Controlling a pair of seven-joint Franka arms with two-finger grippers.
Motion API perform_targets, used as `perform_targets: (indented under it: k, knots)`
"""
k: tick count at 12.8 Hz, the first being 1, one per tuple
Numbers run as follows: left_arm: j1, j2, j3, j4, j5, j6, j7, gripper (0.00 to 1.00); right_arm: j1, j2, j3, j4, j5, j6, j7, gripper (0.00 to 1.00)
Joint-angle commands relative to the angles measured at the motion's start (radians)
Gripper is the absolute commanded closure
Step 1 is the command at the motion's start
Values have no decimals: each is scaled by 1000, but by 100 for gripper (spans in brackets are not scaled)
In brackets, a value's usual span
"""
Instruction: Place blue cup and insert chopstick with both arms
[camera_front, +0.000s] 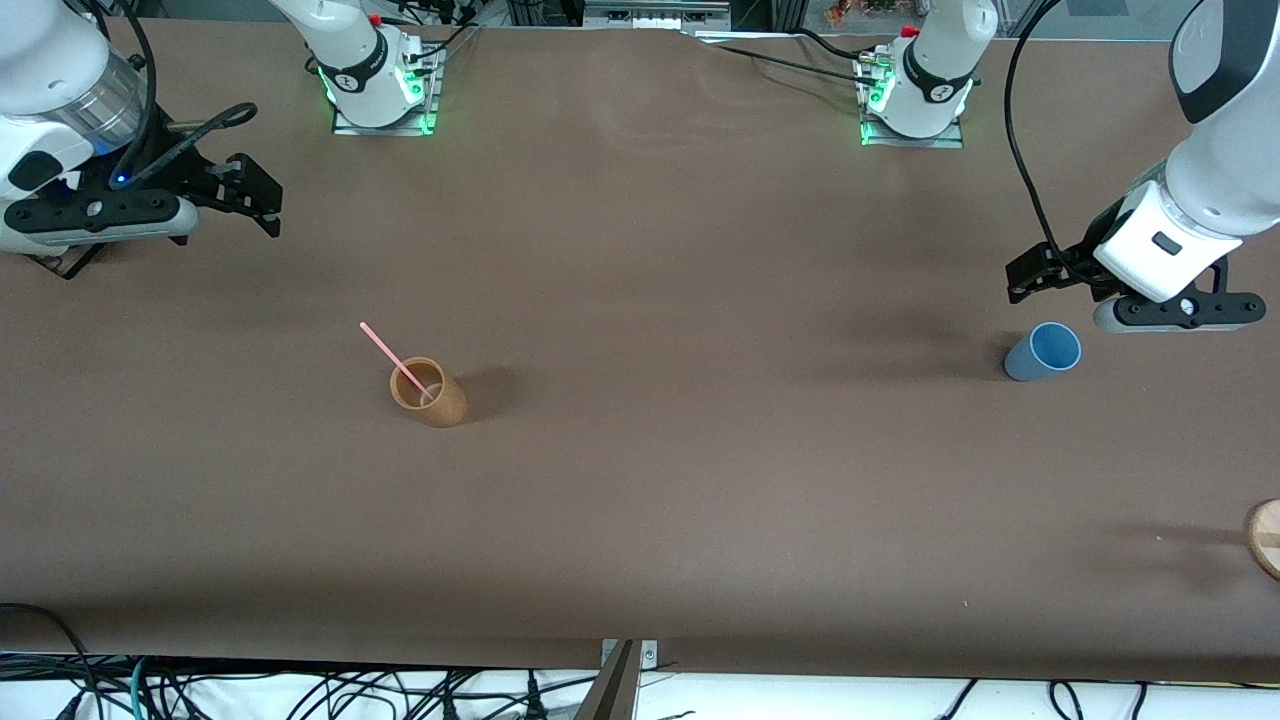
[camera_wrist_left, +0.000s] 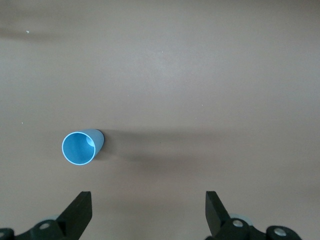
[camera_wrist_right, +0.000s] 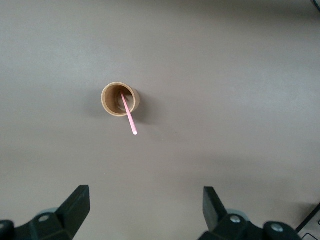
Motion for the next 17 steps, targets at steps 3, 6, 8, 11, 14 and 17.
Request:
perform_targets:
  k: [3, 6, 8, 11, 14, 17]
  knots:
    - [133, 77, 2, -11, -4, -8, 191, 0, 1, 8, 4, 21, -14, -5, 17, 0]
    - [250, 121, 2, -63, 4, 21, 394, 0, -1, 10, 4, 21, -12, -7, 17, 0]
    - [304, 120, 1, -194, 4, 143, 473, 0, -1, 8, 2, 21, -5, -10, 18, 0]
    - [310, 138, -4, -406, 80, 461, 527, 0, -5, 10, 1, 21, -2, -5, 21, 0]
    - [312, 155, -7, -436, 212, 500, 528, 0, -7, 11, 1, 21, -1, -5, 20, 0]
    - [344, 201, -7, -491, 223, 638, 570, 0, -5, 36, 1, 21, 2, -4, 21, 0]
